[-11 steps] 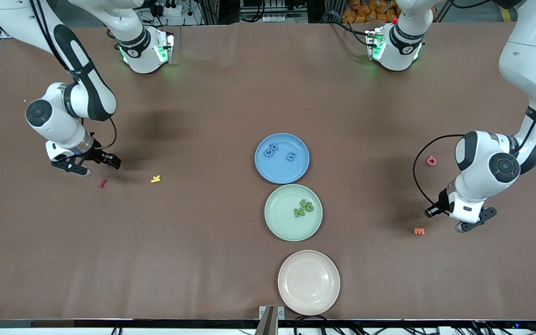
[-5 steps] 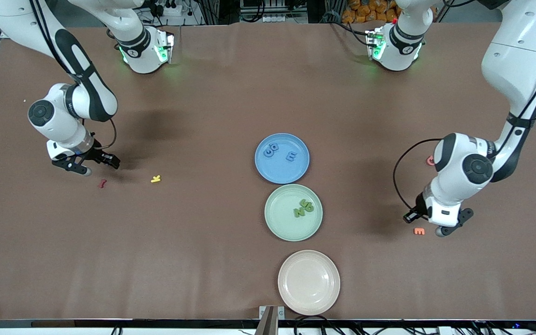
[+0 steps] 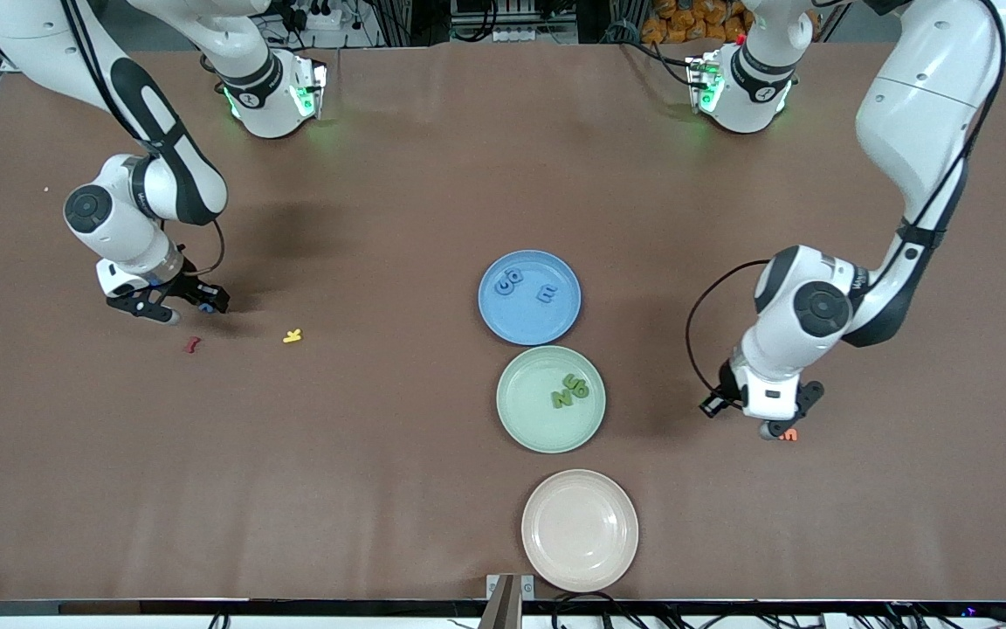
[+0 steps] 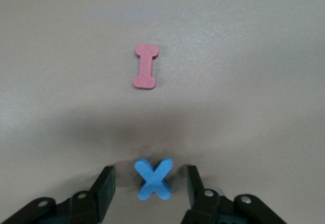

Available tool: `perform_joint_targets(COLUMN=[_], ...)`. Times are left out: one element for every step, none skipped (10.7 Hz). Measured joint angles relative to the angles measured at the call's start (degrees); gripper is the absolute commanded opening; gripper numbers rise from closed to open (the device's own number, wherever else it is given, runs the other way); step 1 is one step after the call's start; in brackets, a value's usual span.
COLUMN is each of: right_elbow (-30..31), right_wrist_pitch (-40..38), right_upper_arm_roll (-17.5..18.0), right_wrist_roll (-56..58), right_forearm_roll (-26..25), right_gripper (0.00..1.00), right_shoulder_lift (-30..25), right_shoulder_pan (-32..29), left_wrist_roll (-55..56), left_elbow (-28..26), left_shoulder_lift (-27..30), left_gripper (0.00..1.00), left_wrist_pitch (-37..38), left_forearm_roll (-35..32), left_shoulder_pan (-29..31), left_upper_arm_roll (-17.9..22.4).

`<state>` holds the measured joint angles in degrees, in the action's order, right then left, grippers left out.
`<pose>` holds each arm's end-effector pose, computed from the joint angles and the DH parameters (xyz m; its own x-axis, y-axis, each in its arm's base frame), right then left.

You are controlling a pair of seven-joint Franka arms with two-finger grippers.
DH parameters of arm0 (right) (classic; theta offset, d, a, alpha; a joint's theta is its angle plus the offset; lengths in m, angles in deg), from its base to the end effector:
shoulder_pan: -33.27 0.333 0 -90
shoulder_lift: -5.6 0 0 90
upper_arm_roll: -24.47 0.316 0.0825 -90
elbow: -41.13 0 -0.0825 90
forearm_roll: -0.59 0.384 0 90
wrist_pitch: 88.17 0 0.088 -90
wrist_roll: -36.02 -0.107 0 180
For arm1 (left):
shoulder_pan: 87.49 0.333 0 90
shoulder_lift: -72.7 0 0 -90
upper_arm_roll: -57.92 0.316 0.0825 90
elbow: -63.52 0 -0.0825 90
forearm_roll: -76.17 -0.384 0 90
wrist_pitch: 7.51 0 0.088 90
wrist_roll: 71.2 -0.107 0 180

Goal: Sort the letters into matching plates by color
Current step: 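Carry the green B over the green plate with the left gripper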

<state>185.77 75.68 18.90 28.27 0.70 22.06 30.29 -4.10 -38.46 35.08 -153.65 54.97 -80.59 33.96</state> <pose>0.4588 -0.0716 0.1741 0.9594 -0.2771 0.0525 -0.2784 -0.9603 0.0200 0.6514 -0.1763 0.2305 0.7681 0.6353 0.0802 0.6173 -0.7679 0.1713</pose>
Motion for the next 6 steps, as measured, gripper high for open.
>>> perform_joint_targets(right_elbow=[0.00,0.00,0.02,0.03,0.05,0.03], right_wrist_pitch=[0.01,0.02,0.02,0.02,0.03,0.14], right_upper_arm_roll=[-0.57,-0.84,-0.88,-0.89,-0.90,-0.90], right_wrist_roll=[1.08,1.84,2.46,2.77,2.88,2.92], right_forearm_roll=[0.00,0.00,0.00,0.00,0.00,0.00], right_gripper=[0.54,0.52,0.47,0.40,0.15,0.00], right_shoulder_lift=[0.01,0.01,0.04,0.15,0.30,0.31], right_shoulder_pan=[0.00,0.00,0.02,0.03,0.07,0.23], left_wrist_roll=[3.68,6.67,8.29,9.03,9.71,10.50], left_elbow=[0.60,1.44,2.22,2.93,3.57,4.28], left_shoulder_lift=[0.00,-0.01,-0.02,-0.02,-0.04,-0.04], left_gripper=[0.00,0.00,0.00,0.00,0.00,0.00], left_wrist_pitch=[0.00,-0.01,-0.01,-0.01,-0.01,-0.01], left_forearm_roll=[0.00,0.55,2.14,4.51,6.17,7.26], left_shoulder_pan=[-2.29,-4.48,-6.64,-8.90,-10.89,-12.50], left_upper_arm_roll=[-0.04,-0.12,-0.17,-0.21,-0.22,-0.20])
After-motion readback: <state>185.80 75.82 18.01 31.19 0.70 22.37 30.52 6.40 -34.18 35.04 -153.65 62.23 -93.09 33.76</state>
